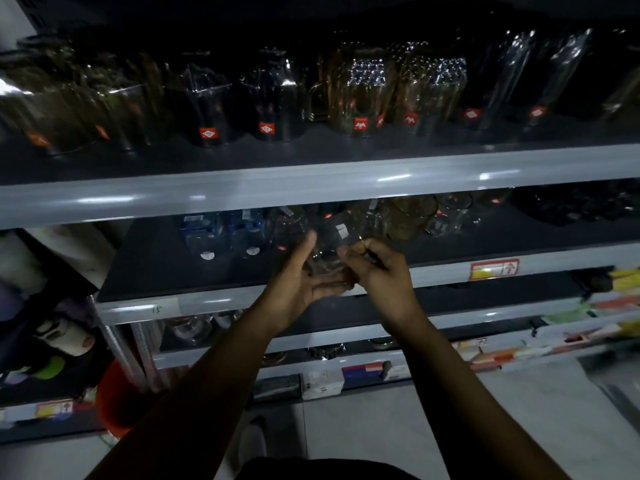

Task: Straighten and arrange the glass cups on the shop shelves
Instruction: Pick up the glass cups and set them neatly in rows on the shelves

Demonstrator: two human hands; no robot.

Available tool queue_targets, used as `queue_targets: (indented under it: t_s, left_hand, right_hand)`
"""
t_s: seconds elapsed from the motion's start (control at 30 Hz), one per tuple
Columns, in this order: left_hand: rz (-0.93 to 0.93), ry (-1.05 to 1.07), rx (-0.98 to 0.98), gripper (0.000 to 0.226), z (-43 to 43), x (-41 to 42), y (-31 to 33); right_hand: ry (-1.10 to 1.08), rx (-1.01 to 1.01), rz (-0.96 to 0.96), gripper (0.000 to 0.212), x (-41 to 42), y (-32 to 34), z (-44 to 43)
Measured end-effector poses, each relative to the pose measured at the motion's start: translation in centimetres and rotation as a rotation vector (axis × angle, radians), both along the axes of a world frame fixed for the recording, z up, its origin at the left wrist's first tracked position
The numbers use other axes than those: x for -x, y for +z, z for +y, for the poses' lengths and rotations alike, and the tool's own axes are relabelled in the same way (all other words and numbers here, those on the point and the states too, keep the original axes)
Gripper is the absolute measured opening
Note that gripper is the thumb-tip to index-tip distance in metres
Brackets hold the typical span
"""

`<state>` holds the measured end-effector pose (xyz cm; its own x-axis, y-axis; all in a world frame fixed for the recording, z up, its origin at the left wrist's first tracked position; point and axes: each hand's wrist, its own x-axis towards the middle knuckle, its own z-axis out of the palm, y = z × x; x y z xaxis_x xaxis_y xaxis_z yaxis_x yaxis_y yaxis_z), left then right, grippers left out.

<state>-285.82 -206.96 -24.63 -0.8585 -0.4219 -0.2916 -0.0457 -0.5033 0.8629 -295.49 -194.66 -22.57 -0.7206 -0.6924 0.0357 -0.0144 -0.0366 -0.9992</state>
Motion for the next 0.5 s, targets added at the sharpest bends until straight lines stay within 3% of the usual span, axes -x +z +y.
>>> queue_targets:
  t_s: [0.17,0.3,0.4,0.5]
  left_hand:
    - [-0.011,0.003,0.185,0.051,-1.0,-0.5,0.8]
    - [-0.013,-0.046,0.532,0.066,-2.6,-2.0,2.0]
    - [-0.006,-0.236,0.812,0.079,-3.1,-2.7,3.1]
    - [0.009,-0.354,0.865,0.078,-3.4,-3.2,3.8]
  right_hand:
    - [0.043,0.033,-0.069,0.017,0.5,-0.3,1.1]
    - [-0.121,-0.076,-0.139,0.035,2.5,-1.0,1.9]
    - [0.051,-0.132,-0.221,0.049,3.8,-0.9,1.9]
    - [0.210,-0.107,-0.277,0.043,4.1,-0.5,1.6]
